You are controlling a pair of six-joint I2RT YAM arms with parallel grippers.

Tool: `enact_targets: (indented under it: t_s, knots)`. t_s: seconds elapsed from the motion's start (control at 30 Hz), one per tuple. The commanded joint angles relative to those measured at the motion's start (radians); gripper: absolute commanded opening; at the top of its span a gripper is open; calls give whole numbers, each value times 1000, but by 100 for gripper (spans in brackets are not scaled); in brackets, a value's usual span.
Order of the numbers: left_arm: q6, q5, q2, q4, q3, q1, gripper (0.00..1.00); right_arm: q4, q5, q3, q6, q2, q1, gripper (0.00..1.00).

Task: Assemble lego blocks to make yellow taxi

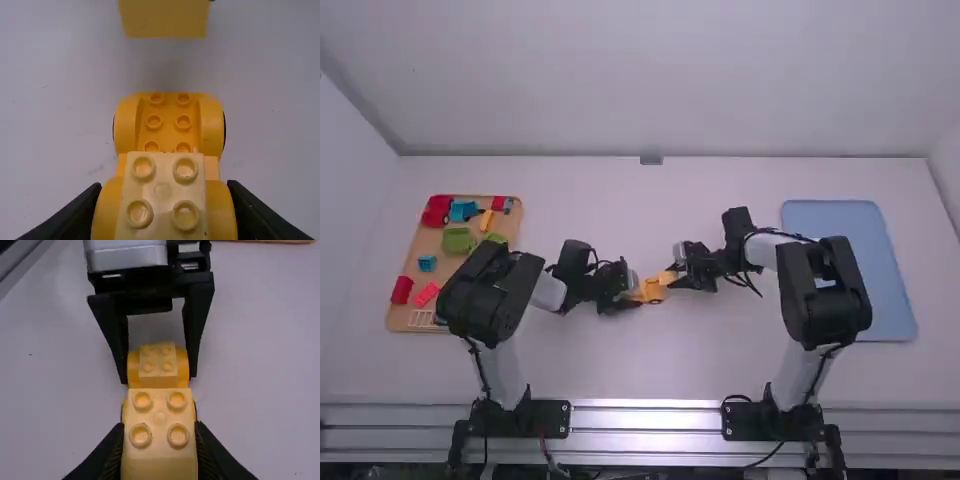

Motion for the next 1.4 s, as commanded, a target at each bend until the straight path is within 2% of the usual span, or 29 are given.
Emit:
enact_targets:
  t_s: [0.0, 0.13, 0.23, 0.73, 0.93, 1.1, 1.37]
  knots:
    - [53, 25, 8, -24, 6, -5, 55, 27, 56, 5, 79, -10, 44, 22]
    - [50, 13, 8, -50, 15, -5, 52, 108, 130, -21, 168, -9, 105, 18]
    - [49, 13, 8, -53, 18, -3, 52, 109, 154, -22, 189, -9, 120, 18]
    - [49, 10, 8, -47, 19, -4, 54, 56, 170, -32, 186, -9, 132, 22]
    - [48, 14, 8, -46, 19, -4, 54, 199, 204, -91, 298, -9, 147, 21]
    - [42, 14, 8, -53, 27, -4, 54, 267, 198, -113, 294, -9, 145, 22]
    - [45, 14, 8, -64, 26, -3, 54, 273, 235, -110, 295, -9, 146, 26]
